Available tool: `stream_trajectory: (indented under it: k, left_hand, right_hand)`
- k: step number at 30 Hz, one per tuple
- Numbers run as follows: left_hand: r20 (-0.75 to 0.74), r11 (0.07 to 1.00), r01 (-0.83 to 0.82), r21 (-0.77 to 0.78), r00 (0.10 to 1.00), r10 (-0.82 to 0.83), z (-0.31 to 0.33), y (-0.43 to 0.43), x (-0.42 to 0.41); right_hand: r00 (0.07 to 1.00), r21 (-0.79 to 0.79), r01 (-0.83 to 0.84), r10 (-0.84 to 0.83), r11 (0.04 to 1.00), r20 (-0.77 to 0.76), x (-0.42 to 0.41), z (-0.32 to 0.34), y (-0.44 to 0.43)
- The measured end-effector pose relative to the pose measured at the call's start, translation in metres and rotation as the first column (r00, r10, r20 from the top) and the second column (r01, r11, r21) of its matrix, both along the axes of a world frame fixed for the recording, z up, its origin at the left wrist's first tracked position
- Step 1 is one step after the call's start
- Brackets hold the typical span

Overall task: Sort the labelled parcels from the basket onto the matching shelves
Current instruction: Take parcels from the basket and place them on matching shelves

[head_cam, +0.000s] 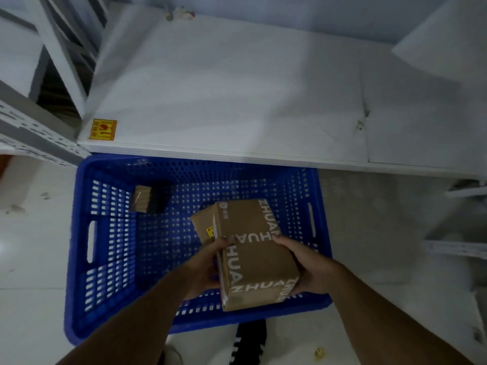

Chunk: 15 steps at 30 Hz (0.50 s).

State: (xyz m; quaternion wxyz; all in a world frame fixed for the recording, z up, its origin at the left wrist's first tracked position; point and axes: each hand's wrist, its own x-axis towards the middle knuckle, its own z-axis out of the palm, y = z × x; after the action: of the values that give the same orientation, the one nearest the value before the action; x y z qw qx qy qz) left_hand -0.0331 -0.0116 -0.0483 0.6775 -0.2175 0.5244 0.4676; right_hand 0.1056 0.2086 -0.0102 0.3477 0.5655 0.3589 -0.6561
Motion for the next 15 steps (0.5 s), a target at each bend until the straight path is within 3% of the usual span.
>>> stream_trajectory:
  k: [8,11,15]
  left_hand:
    - [-0.132,0.929,0.309,0.203,0.949,-0.287,0.14,0.028,0.0]
    - [-0.205,0.837,0.456,0.302,0.888,-0.411,0.203,0.05,0.022]
    - [-0.288,0.698,0.586,0.41,0.81,-0.511,0.293,0.099,0.075]
  right_hand:
    - [0.948,0.145,0.299,-0.276,0.943,-0.159,0.072,0.136,-0.031]
    - [0.881,0.205,0.467,-0.432,0.86,-0.192,0.117,0.193,-0.045]
    - [0.688,0.261,0.724,-0.646,0.638,-0.331,0.192,0.29,-0.061]
